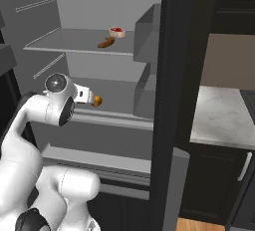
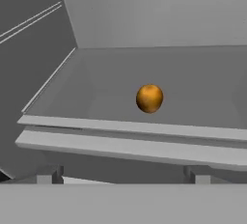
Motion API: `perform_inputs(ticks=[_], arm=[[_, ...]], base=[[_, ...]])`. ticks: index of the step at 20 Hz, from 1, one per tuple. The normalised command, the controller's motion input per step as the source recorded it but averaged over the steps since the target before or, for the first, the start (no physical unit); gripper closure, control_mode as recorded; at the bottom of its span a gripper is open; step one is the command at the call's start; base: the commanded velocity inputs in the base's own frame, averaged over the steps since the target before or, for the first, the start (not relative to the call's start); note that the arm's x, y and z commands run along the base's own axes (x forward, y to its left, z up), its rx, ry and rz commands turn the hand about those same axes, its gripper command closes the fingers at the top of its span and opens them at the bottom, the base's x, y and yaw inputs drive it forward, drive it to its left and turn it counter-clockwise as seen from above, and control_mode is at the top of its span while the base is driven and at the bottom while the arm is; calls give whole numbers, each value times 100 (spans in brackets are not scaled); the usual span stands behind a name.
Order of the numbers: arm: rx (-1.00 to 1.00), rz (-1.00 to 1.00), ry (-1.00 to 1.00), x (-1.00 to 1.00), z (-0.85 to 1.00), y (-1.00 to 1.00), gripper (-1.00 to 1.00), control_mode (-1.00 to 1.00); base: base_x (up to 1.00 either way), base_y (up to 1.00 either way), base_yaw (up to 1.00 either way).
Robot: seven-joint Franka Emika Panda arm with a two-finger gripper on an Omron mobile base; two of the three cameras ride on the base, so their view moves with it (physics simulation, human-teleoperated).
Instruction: Pick up the mango and banana from the fridge and place one fruit on each plate on the dining counter.
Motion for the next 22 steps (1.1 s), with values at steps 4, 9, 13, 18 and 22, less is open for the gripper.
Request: perform_inputs(ticks=[4, 9, 13, 18, 22], arm=[[-2, 1, 15, 57, -23, 2, -100, -100], [-3, 0, 6, 41, -28, -2, -100, -100], [-4, 0, 0, 25, -27, -5, -100, -100], [-1, 0, 0, 35, -28, -9, -100, -100], [0, 0, 3, 51, -24, -8, -100, -100]], base=[[0, 0, 0], [0, 0, 0], [0, 0, 0], [0, 0, 0], [0, 0, 0]])
